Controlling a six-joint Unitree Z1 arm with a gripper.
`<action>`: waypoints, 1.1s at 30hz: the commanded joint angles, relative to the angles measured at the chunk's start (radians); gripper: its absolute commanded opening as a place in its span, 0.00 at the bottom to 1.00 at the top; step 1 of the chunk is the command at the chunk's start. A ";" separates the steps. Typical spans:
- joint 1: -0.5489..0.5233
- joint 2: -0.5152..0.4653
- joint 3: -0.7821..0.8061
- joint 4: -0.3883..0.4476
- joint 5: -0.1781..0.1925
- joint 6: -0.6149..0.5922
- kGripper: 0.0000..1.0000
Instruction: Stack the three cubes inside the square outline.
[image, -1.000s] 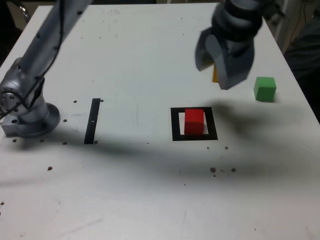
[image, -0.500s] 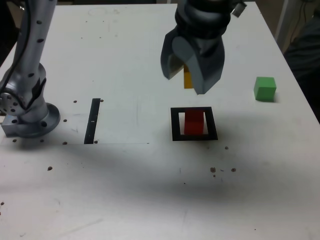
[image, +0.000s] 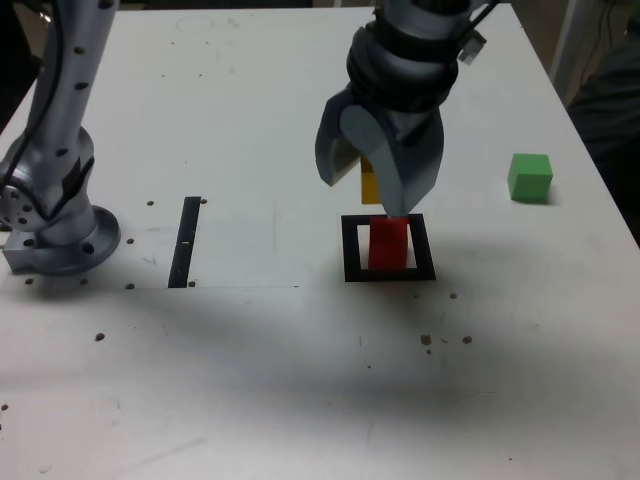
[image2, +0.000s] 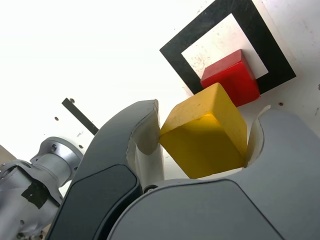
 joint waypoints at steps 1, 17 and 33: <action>-0.005 0.016 0.005 0.001 -0.005 -0.004 0.30; -0.015 0.073 0.012 -0.042 -0.034 -0.009 0.30; -0.009 0.093 0.013 -0.058 -0.036 -0.007 0.39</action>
